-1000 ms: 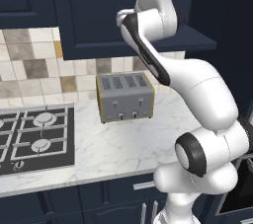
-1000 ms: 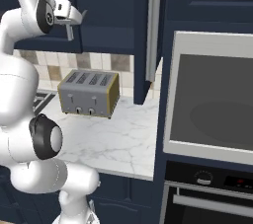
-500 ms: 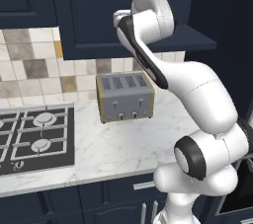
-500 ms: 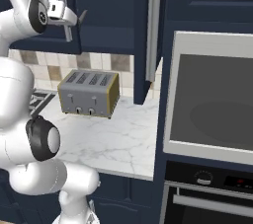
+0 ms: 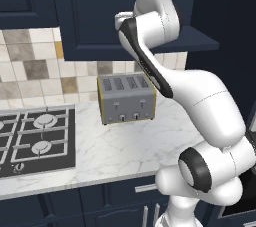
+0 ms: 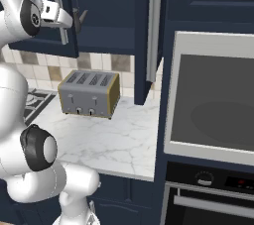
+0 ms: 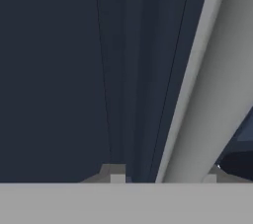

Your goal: Open the cabinet, pick the kettle from the cabinet, and place it in the sink.

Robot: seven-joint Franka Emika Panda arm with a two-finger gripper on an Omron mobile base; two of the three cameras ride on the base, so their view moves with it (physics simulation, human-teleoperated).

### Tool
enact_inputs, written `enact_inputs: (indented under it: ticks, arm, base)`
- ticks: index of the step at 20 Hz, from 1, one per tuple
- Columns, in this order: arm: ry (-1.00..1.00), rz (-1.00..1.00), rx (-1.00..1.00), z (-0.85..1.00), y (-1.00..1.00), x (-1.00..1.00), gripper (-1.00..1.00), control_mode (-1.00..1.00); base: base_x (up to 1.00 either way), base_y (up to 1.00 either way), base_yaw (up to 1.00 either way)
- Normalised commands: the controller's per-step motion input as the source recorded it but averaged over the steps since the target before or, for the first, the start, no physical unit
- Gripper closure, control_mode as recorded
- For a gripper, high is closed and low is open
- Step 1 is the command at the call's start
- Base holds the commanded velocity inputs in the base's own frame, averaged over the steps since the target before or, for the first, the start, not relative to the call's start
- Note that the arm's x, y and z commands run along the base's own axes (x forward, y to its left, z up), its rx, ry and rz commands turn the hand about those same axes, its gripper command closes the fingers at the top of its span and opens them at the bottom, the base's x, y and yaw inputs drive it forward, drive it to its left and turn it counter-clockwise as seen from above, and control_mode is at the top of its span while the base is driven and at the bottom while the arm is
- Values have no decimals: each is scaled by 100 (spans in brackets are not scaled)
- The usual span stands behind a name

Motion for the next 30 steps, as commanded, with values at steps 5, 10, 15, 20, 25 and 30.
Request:
enact_inputs:
  ticks: [5,10,15,20,25,30]
  arm:
    - [-2,0,0,0,48,-44,100,-100]
    - [-8,-3,0,0,49,-48,100,-100]
    - [-16,-7,0,0,52,-48,100,-100]
    - [-10,-6,0,0,55,-44,100,-100]
    - [-1,-3,0,5,56,-40,100,-100]
    - [0,-1,0,2,55,-36,100,-100]
  base:
    - [0,0,0]
    - [0,0,0]
    - [0,0,0]
    - [0,0,0]
    - [0,0,0]
    - [0,0,0]
